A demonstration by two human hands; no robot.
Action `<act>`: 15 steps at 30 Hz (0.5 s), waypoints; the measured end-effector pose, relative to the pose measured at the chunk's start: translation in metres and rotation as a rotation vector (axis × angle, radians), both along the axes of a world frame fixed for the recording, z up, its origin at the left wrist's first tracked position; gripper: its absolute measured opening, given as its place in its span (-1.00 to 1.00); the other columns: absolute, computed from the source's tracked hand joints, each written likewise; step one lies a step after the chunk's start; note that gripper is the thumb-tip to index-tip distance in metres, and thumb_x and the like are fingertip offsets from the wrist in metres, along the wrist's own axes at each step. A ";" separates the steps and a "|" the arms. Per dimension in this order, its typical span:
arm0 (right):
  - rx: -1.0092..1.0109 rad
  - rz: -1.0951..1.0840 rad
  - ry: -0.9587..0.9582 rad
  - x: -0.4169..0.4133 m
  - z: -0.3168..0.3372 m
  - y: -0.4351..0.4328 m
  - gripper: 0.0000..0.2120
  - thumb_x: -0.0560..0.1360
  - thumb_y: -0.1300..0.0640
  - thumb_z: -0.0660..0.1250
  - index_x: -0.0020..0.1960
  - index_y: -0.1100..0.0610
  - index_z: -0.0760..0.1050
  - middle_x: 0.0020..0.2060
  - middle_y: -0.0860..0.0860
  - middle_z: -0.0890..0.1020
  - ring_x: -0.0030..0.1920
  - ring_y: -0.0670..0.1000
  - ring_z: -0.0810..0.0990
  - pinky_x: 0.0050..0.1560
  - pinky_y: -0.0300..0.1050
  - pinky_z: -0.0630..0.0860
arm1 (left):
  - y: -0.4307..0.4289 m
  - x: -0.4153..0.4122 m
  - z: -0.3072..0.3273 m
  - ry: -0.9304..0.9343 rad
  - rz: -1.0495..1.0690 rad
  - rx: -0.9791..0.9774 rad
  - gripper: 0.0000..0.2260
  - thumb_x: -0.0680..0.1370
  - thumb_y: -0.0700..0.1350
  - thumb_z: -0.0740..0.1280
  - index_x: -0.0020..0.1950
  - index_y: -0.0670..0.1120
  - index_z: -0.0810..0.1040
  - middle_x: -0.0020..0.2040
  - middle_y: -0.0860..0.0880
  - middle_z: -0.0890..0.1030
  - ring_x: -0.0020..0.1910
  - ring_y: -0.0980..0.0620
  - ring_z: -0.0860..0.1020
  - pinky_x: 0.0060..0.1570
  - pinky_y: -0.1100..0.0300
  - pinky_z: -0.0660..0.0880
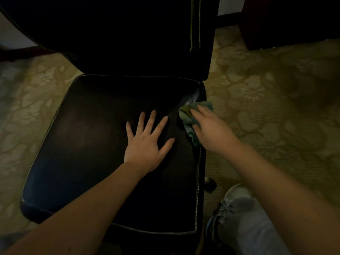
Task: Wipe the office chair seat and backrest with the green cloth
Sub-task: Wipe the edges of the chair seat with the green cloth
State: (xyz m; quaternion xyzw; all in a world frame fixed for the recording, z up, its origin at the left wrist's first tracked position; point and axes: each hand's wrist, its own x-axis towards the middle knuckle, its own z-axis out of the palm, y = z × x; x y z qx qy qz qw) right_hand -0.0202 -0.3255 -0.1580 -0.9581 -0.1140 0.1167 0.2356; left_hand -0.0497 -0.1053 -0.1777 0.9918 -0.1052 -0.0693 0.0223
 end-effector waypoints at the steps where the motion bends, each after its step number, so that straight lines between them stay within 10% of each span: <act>1: 0.016 -0.005 0.002 0.002 0.000 -0.001 -0.49 0.67 0.09 0.13 0.58 0.12 0.12 0.58 0.10 0.11 0.58 0.07 0.05 0.52 -0.12 0.02 | 0.000 0.000 0.000 -0.001 -0.001 -0.004 -0.34 0.56 0.42 -0.21 0.64 0.24 -0.14 0.67 0.03 -0.11 0.64 -0.11 -0.18 0.54 -0.33 -0.18; 15: 0.011 -0.007 -0.029 0.010 -0.004 0.006 -0.45 0.67 -0.05 0.13 0.59 0.11 0.11 0.59 0.09 0.06 0.59 0.12 -0.02 0.52 -0.11 -0.07 | -0.008 0.006 -0.004 -0.028 0.052 -0.006 -0.32 0.56 0.41 -0.22 0.65 0.19 -0.11 0.67 -0.01 -0.09 0.64 -0.15 -0.16 0.52 -0.37 -0.13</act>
